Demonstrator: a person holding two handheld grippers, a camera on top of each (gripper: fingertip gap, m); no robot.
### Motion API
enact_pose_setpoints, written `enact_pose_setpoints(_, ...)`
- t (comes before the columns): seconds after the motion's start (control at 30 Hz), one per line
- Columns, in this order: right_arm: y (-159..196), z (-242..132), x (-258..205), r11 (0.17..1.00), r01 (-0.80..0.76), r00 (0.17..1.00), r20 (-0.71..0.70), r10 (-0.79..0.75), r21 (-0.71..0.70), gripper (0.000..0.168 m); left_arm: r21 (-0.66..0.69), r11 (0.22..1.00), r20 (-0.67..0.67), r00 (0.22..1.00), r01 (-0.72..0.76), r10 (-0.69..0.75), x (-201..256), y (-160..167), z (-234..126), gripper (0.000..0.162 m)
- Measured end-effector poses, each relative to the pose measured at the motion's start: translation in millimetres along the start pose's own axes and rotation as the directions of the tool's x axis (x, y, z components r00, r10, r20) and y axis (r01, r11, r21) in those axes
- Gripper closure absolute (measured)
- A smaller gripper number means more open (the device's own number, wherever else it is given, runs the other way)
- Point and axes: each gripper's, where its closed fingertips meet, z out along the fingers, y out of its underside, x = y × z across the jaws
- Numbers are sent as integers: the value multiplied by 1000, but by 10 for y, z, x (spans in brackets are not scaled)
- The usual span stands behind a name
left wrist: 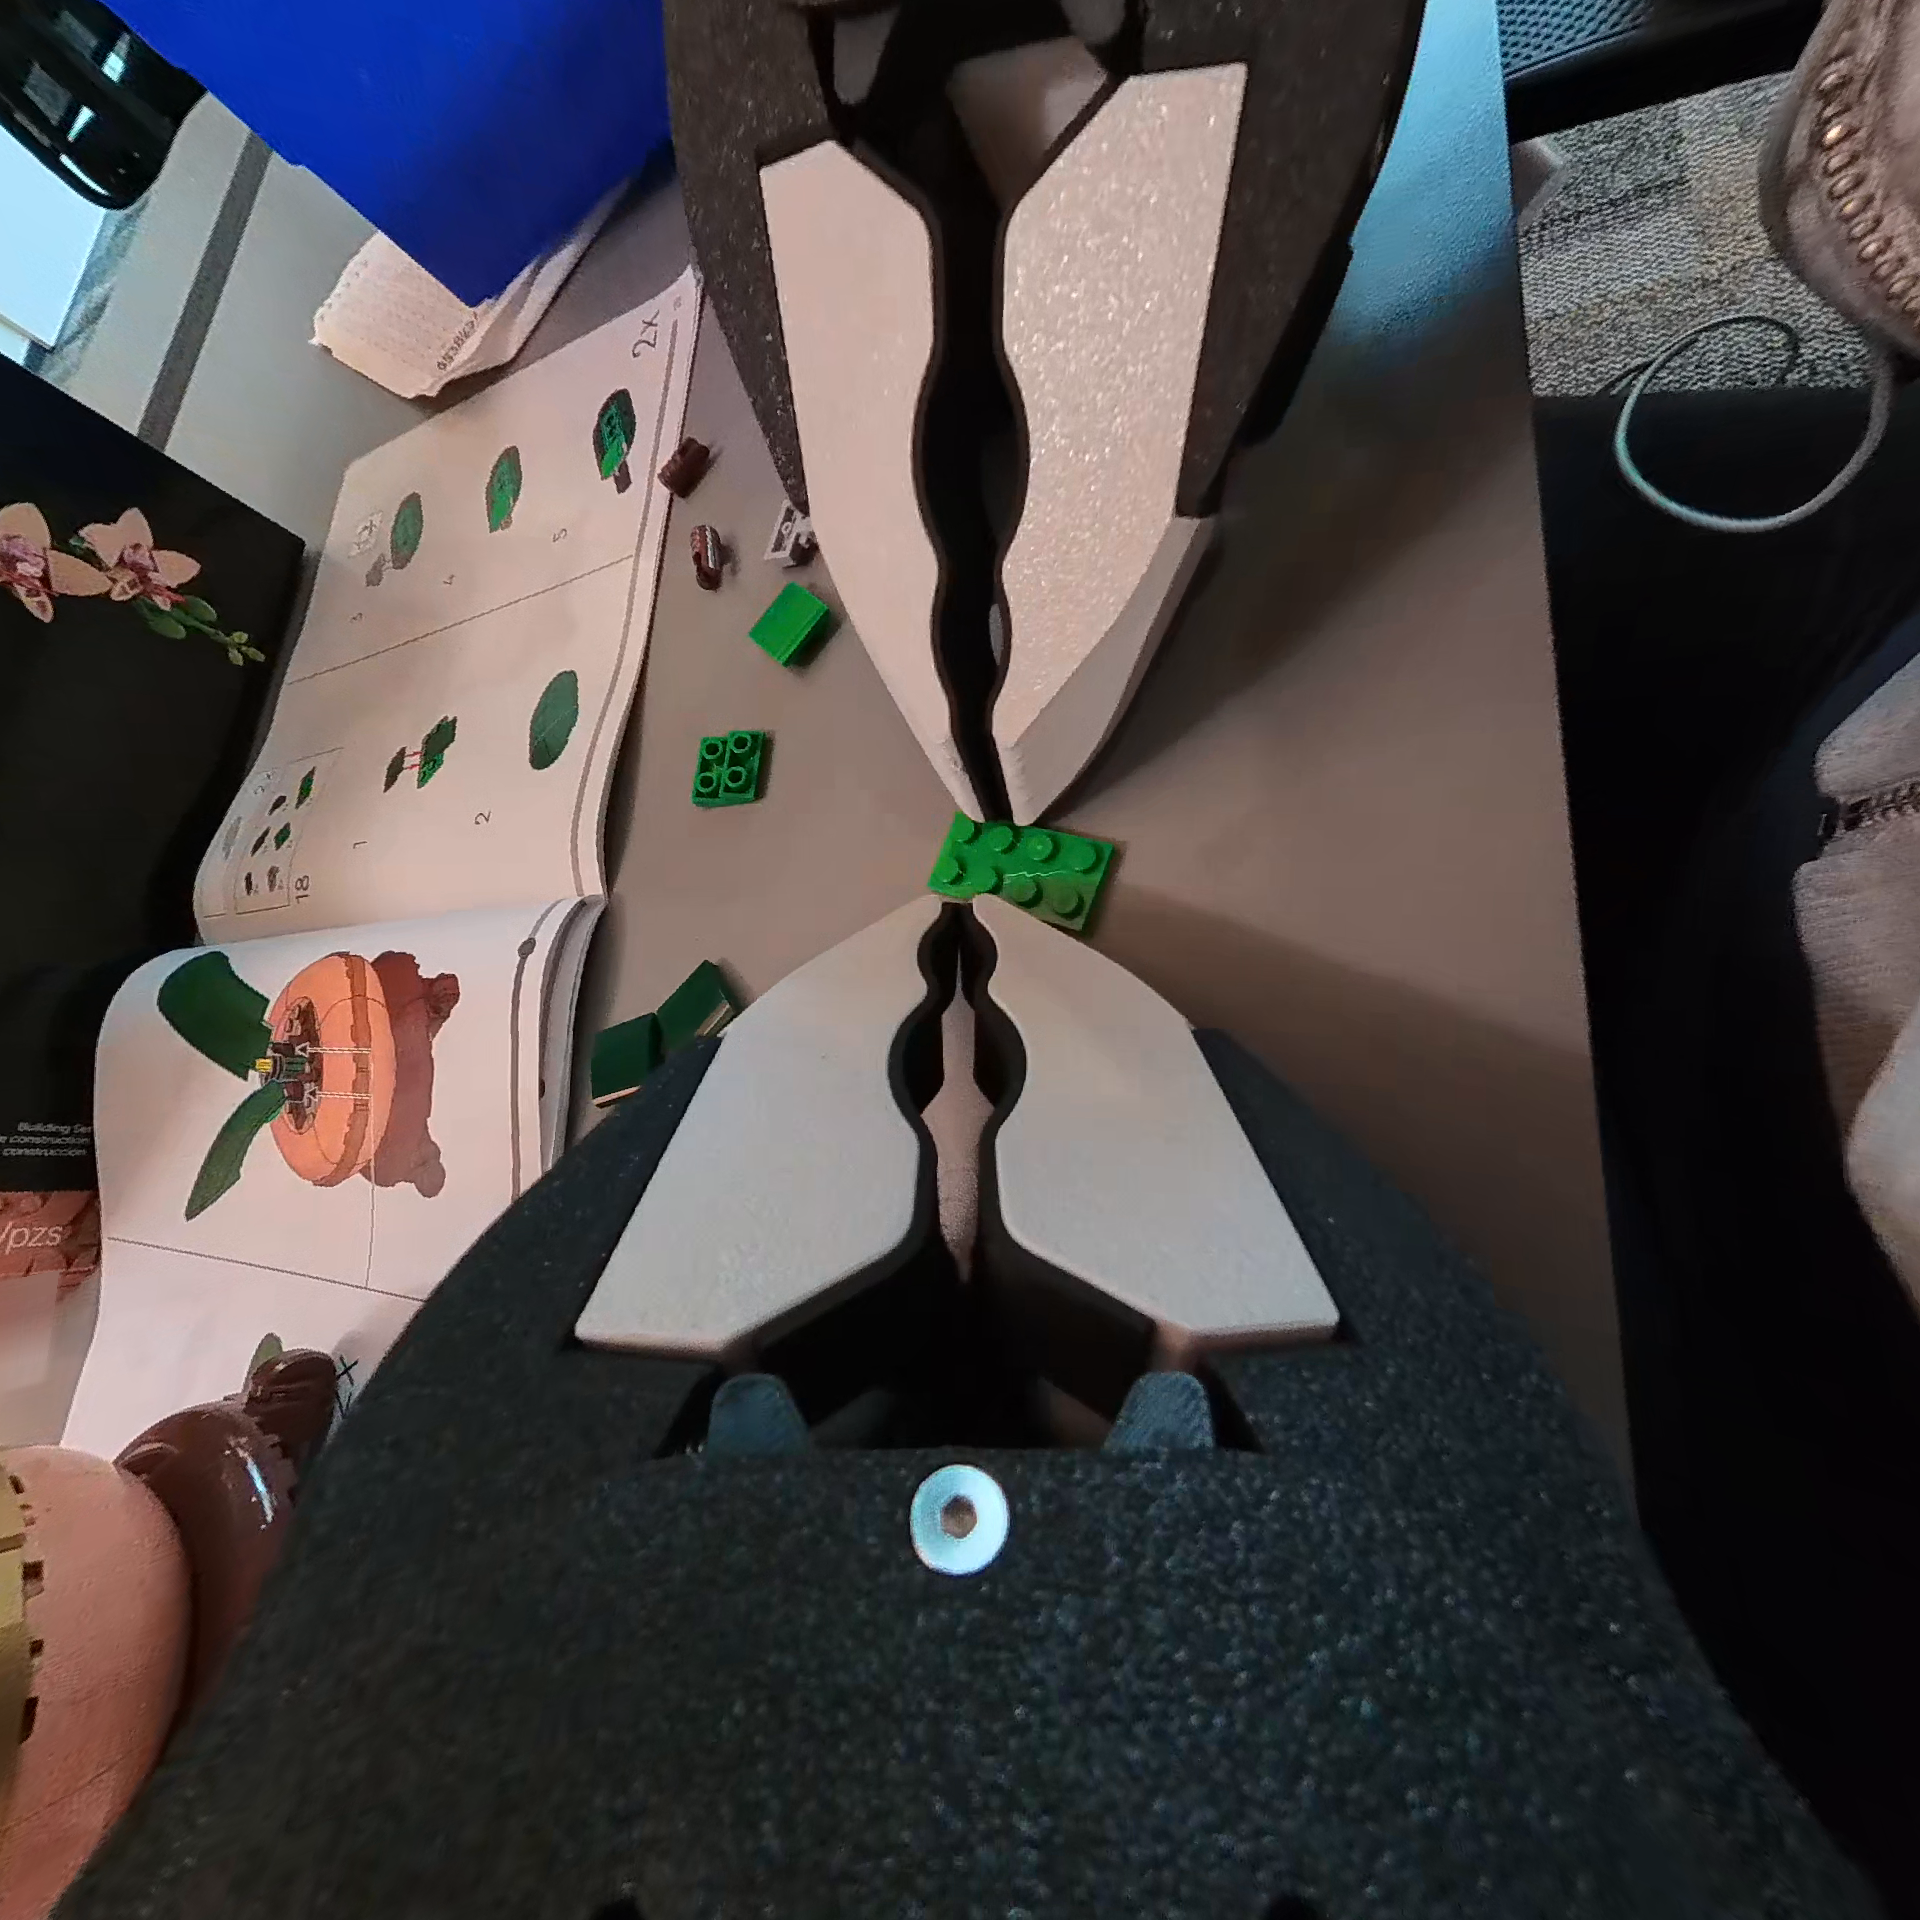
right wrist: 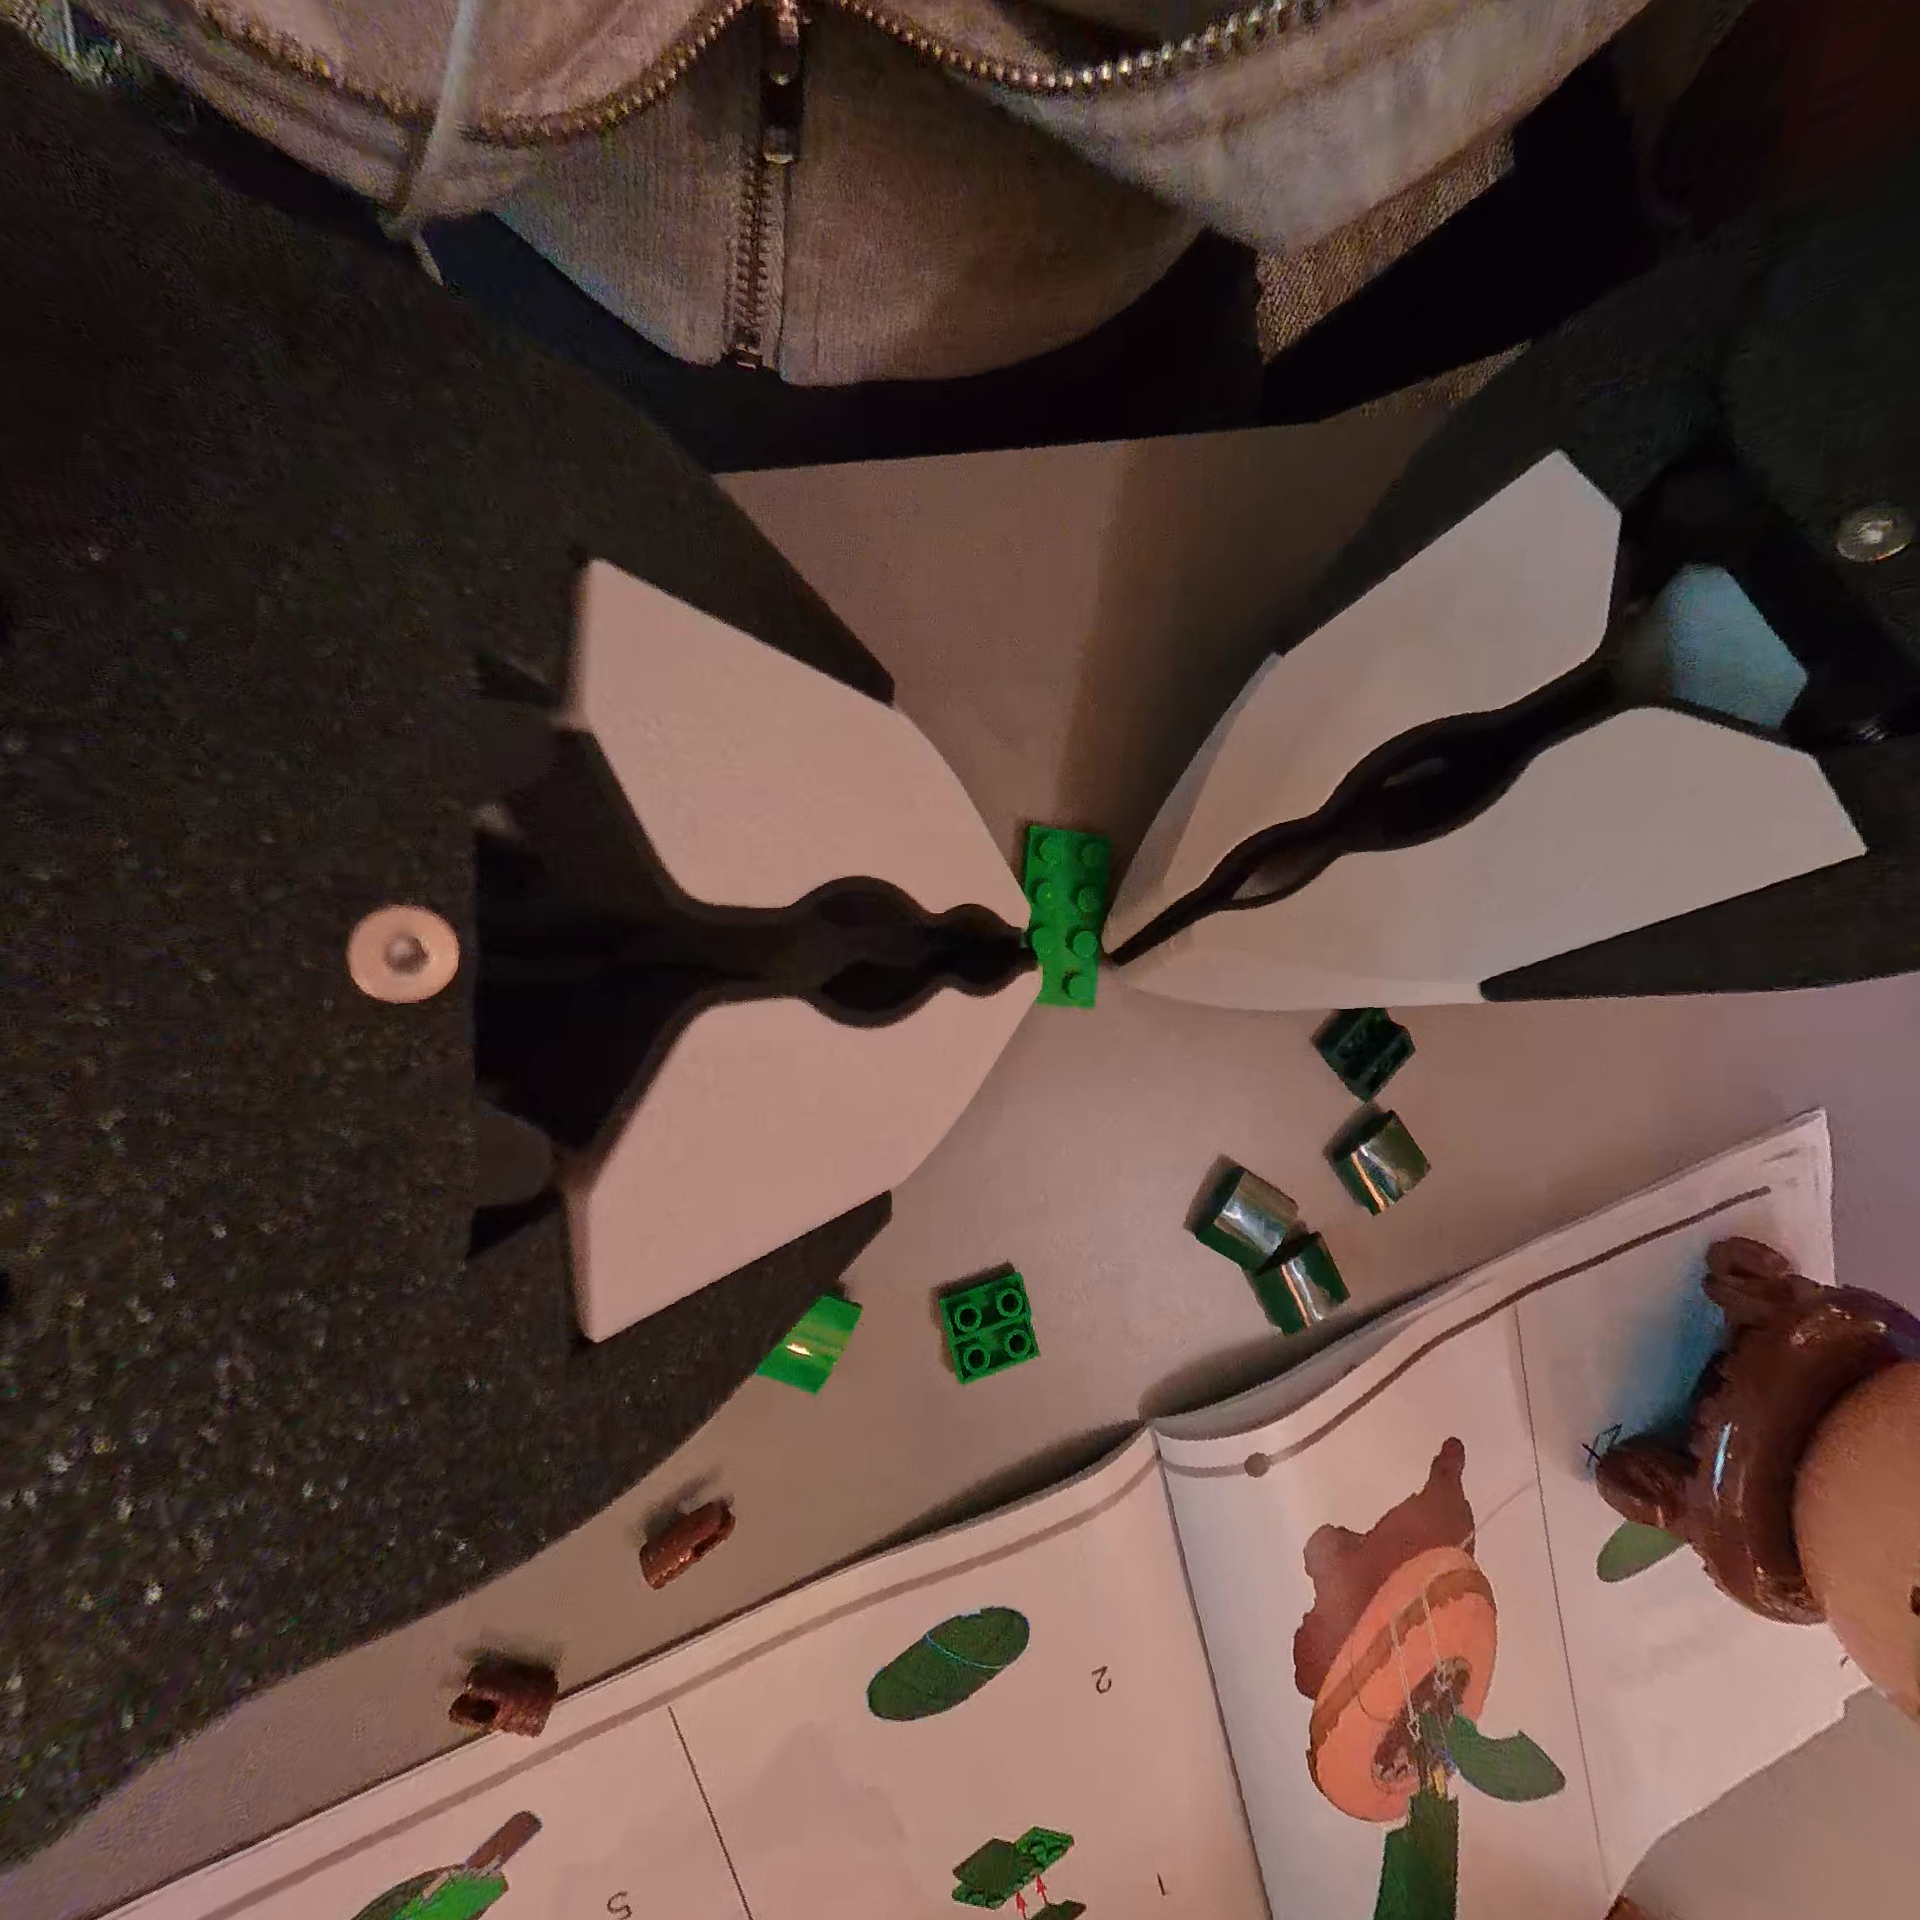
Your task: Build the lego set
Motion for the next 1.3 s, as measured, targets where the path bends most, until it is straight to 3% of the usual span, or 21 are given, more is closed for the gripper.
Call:
enact_pose_setpoints(0.23,0,4,7,1000,-13,1000,8,13,-1,167,-1,1000,23,999,-25,25,-2,-1,-2,162)
enact_pose_setpoints(0.4,-13,-33,-2,996,-85,993,81,83,19,155,-2,999,71,997,44,-43,-119,26,-23,155)
enact_pose_setpoints(0.53,-106,-155,45,967,-227,967,144,210,118,127,146,980,69,987,134,-145,-218,-95,-180,152)
enact_pose_setpoints(0.6,-149,-185,29,937,-316,939,189,287,149,120,273,946,-4,983,176,-182,-209,-207,-326,147)
enact_pose_setpoints(0.67,-108,-128,33,954,-277,957,122,264,112,114,394,895,-70,977,211,-200,-207,-302,-487,143)
enact_pose_setpoints(0.77,2,11,-35,994,-106,994,0,106,-11,104,467,838,-129,960,281,-249,-256,-341,-603,132)
enact_pose_setpoints(0.87,-63,44,-48,997,-75,996,-44,76,5,118,472,830,-162,955,297,-249,-237,-349,-618,126)
enact_pose_setpoints(1.0,-61,58,-100,996,-90,996,-3,90,-4,136,461,846,-157,963,267,-218,-190,-350,-598,124)
enact_pose_setpoints(1.1,-63,61,-100,995,-98,995,1,98,-5,137,455,842,-161,957,289,-242,-207,-344,-599,123)
enact_pose_setpoints(1.17,-66,60,-77,996,-85,996,-3,85,0,138,446,821,-183,935,355,-305,-254,-330,-606,120)
enact_pose_setpoints(1.2,-107,41,-72,998,-59,998,-3,59,31,164,437,801,-183,913,408,-365,-313,-308,-603,120)
enact_pose_setpoints(1.3,-353,-126,-5,981,-2,999,-51,12,193,161,400,685,-225,789,609,-571,-484,-233,-583,119)
